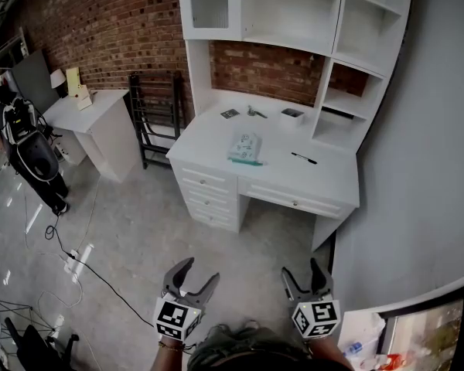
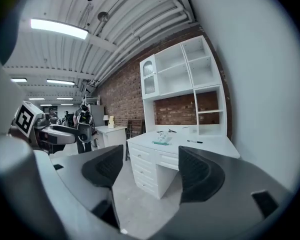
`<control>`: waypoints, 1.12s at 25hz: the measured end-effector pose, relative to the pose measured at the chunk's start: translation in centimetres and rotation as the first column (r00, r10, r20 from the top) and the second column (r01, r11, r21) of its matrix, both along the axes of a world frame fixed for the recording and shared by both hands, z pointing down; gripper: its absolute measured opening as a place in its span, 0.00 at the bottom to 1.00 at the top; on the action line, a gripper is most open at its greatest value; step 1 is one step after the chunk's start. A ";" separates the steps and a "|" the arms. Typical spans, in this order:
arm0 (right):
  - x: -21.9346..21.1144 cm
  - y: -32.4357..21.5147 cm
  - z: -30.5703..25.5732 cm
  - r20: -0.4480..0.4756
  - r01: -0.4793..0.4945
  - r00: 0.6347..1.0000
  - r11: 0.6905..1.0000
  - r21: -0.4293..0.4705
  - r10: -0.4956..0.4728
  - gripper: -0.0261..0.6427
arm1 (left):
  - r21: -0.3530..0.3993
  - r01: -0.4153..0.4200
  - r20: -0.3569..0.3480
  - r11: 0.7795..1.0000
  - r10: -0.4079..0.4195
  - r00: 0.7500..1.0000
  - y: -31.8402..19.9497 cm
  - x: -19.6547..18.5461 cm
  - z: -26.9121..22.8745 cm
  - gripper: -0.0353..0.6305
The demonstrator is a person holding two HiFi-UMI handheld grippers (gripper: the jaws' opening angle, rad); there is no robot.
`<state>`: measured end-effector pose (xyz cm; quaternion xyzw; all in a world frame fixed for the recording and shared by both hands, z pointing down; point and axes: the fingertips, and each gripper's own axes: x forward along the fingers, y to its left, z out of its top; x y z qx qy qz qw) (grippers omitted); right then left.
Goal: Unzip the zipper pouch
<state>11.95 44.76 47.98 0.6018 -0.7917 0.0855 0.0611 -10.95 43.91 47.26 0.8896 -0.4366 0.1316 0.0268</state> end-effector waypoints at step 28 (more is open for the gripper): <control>2.8 -4.5 2.8 0.000 0.095 0.996 0.995 -0.021 -0.095 0.89 | 0.002 -0.076 -0.044 0.997 0.076 0.996 -4.2 6.6 0.9 0.91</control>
